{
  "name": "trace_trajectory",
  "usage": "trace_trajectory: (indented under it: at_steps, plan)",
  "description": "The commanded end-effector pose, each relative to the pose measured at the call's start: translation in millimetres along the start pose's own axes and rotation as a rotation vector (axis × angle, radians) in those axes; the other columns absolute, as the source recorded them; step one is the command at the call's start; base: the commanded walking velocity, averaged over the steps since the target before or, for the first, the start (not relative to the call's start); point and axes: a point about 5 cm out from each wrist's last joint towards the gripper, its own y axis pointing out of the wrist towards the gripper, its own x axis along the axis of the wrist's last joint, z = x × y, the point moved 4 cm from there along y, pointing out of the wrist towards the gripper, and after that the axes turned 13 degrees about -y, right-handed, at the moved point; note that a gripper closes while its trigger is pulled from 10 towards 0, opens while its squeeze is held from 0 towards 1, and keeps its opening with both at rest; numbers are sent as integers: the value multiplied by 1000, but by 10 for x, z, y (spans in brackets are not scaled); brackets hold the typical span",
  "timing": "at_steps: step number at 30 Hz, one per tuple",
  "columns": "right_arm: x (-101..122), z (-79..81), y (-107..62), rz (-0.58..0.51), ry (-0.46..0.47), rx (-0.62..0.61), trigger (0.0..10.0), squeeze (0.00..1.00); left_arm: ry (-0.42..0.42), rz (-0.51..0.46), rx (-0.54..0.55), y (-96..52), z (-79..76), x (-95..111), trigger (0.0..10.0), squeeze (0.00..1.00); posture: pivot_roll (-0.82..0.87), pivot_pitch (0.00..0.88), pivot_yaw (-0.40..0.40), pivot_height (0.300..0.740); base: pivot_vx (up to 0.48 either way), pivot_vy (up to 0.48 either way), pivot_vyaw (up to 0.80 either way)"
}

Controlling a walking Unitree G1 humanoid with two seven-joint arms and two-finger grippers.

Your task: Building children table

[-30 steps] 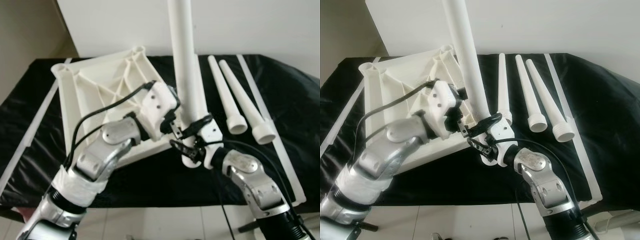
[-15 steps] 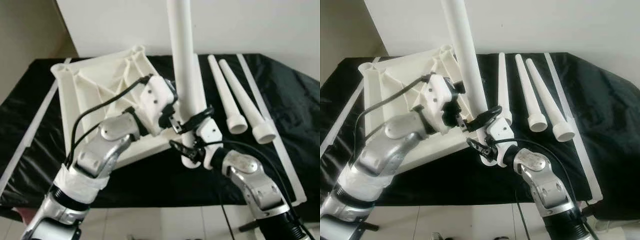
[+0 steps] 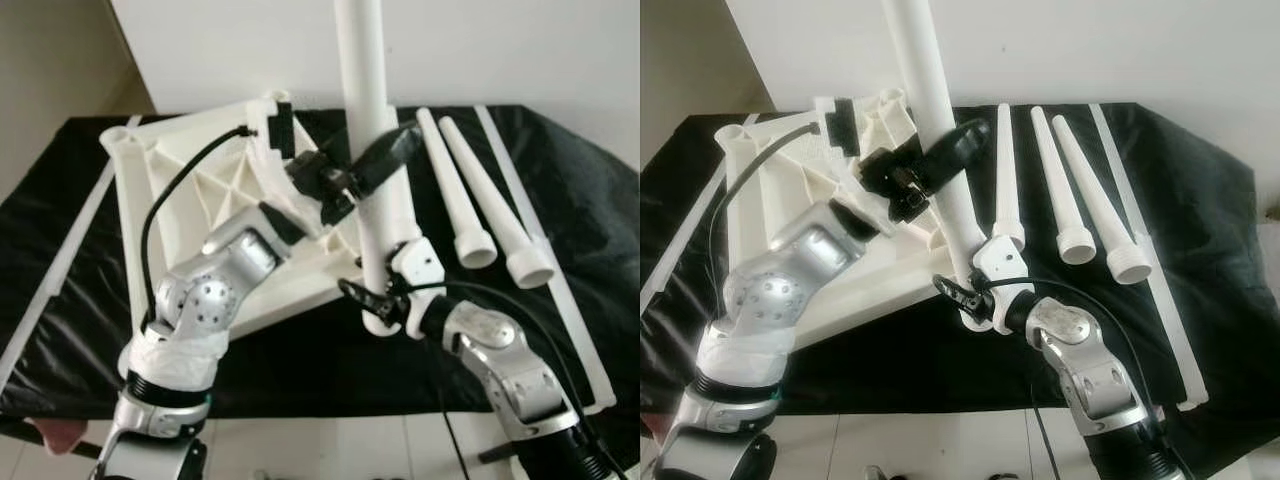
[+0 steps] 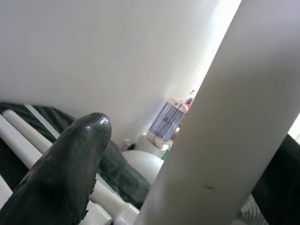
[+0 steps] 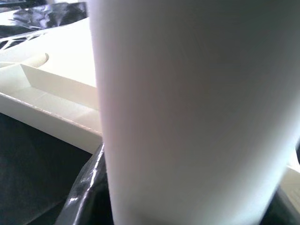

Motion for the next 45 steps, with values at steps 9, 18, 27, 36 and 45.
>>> trace_trajectory:
  at_steps: [9, 18, 27, 36, 45]
  plan:
    - [42, 35, 11, -21, -3, 10, 10000, 0, -56, -27, 26, -35, -5, 102, 0, 0, -53, 163, 65, 740, 0, 0, 0]
    - [39, 29, 6, -19, -7, 7, 10000, 0, -159, -42, 106, -71, 113, 142, 0, 0, -57, 158, 65, 740, 0, 0, 0]
    - [29, 33, 1, -14, -4, 8, 10000, 0, 34, 51, 107, -93, 83, 30, 0, 0, -60, 155, 60, 740, 0, 0, 0]
    - [20, 41, -9, -10, 3, 6, 10000, 0, 218, 164, 93, -134, 62, -138, 0, 0, -63, 152, 53, 740, 0, 0, 0]
    - [23, 29, -5, -11, 2, 3, 10000, 0, 317, 239, 113, -151, 109, -254, 0, 0, -58, 153, 51, 740, 0, 0, 0]
